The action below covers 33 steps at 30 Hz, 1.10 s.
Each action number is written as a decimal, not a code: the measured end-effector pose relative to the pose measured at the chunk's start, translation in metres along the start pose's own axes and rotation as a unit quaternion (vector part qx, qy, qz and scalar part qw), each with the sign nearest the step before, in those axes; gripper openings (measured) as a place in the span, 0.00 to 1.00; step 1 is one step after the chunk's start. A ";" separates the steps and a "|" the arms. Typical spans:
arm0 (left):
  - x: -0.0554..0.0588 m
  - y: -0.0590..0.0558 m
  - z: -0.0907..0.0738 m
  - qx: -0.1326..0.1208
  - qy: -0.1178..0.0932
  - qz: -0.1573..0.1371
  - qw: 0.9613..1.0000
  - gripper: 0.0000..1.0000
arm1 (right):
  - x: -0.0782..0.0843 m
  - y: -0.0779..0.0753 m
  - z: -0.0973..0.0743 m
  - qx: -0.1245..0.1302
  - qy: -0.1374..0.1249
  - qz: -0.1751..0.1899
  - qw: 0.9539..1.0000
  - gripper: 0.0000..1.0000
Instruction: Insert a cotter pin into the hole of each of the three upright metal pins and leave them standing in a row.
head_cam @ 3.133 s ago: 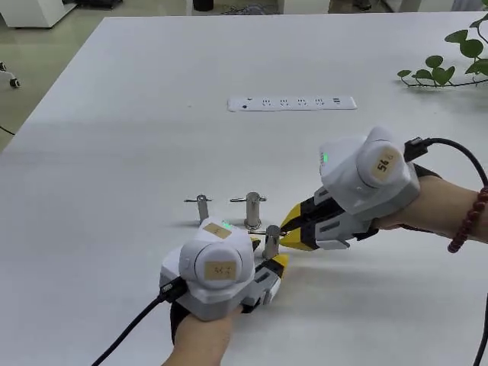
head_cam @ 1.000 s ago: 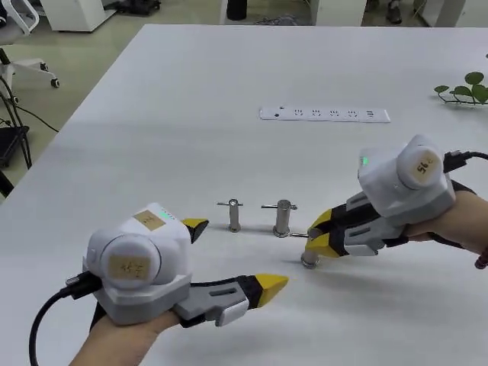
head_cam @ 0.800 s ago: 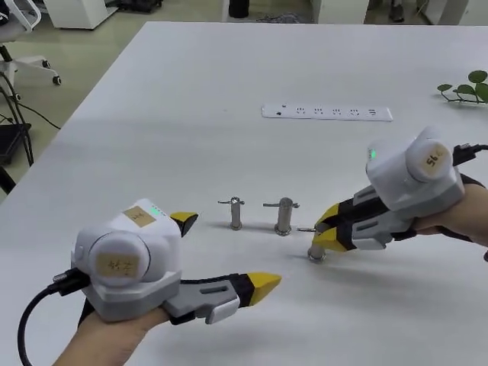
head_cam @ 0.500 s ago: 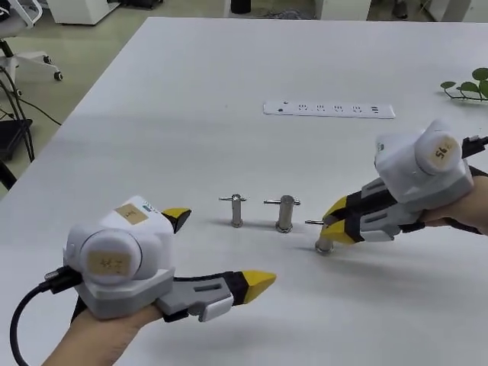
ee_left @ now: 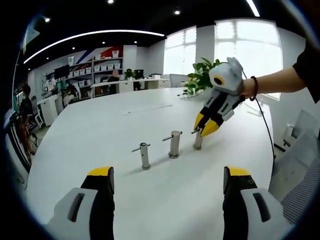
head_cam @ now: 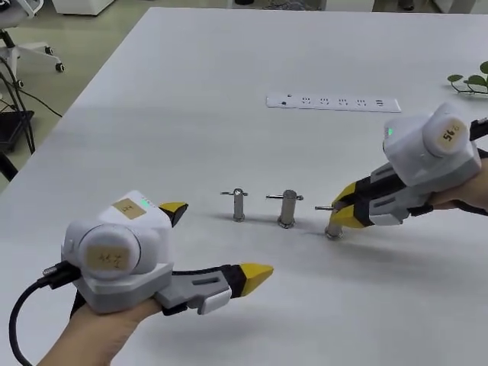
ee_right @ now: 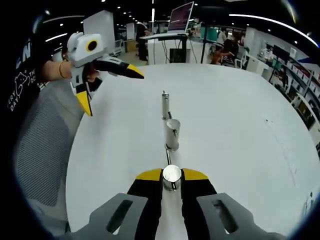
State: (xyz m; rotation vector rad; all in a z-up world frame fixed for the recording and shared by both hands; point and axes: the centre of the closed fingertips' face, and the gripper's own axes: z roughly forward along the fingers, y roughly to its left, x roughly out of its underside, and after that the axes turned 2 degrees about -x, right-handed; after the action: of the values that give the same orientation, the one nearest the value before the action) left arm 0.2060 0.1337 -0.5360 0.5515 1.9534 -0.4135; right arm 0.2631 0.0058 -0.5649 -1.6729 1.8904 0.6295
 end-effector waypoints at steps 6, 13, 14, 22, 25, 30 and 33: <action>0.001 0.001 0.000 -0.002 0.002 0.003 1.000 0.89 | 0.000 -0.006 0.001 0.001 0.002 -0.002 1.000 0.08; 0.002 0.003 0.001 -0.005 0.004 0.000 1.000 0.88 | 0.000 -0.009 0.002 -0.003 0.002 -0.007 1.000 0.08; 0.002 0.003 0.001 -0.004 0.004 0.001 1.000 0.88 | -0.001 -0.009 0.002 -0.003 0.002 -0.008 1.000 0.08; 0.003 0.003 0.001 -0.004 0.005 0.003 1.000 0.88 | 0.001 -0.014 0.001 -0.012 0.005 -0.009 1.000 0.08; 0.003 0.002 0.002 -0.003 0.006 0.004 1.000 0.88 | 0.002 -0.015 0.001 -0.020 0.003 -0.007 1.000 0.08; 0.004 0.002 0.002 -0.001 0.009 0.006 1.000 0.88 | 0.002 -0.016 0.002 -0.028 0.005 -0.007 1.000 0.08; 0.004 0.001 0.002 -0.002 0.009 0.006 1.000 0.88 | 0.002 -0.015 0.002 -0.029 0.005 -0.008 1.000 0.09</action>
State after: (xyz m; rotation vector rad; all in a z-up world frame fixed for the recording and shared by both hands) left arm 0.2070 0.1346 -0.5410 0.5671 1.9667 -0.3988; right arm 0.2782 0.0037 -0.5673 -1.7302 1.8803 0.6759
